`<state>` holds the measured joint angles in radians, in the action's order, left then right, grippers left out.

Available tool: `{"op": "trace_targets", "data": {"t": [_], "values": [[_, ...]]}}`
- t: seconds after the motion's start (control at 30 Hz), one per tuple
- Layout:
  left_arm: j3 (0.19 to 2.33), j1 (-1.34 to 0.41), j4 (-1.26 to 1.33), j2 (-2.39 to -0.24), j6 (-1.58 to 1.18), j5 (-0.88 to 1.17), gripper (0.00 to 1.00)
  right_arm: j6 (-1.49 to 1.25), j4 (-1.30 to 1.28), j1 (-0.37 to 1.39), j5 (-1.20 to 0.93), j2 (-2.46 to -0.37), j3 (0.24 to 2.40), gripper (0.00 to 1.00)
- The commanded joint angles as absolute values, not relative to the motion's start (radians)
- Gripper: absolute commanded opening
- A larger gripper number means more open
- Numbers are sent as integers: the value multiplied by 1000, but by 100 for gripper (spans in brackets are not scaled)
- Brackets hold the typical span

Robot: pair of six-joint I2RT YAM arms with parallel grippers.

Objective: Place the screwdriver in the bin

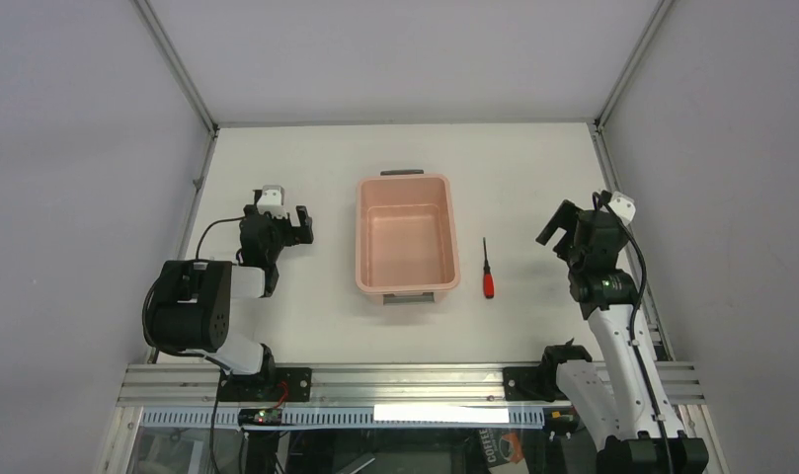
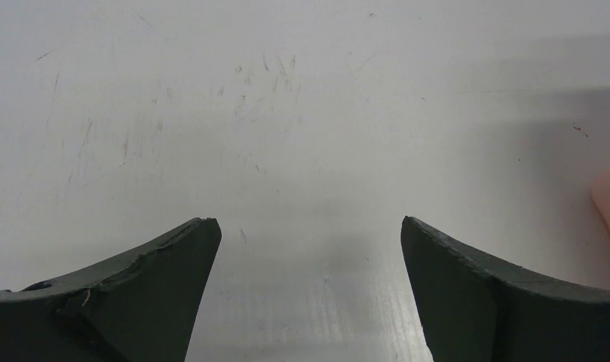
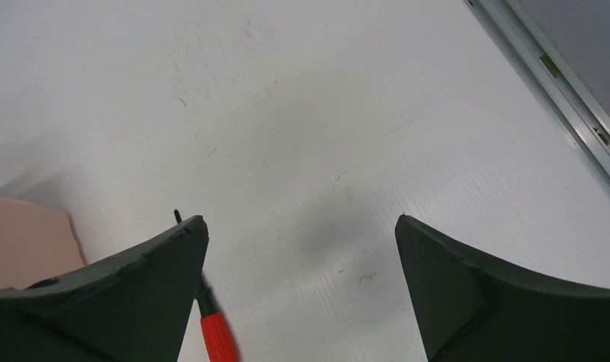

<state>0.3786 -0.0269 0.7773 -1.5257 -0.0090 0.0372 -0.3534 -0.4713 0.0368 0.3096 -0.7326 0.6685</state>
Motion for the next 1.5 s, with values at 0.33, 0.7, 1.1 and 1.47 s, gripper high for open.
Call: {"op": "trace_targets", "data": {"t": [0.33,0.7,1.1,1.47], "values": [[381,-32,805,-1506,-14,57,99,-335,-665,101,57,-1024,950,99],[381,-32,805,-1506,-13,56,99,-406,-710,393,197,-1361,963,95],[381,-32,805,-1506,-14,57,99,-476,-592,456,164,-1507,836,74],[382,-32,805,-1506,-14,57,99,-516,-642,463,252,-1493,853,0]]}}
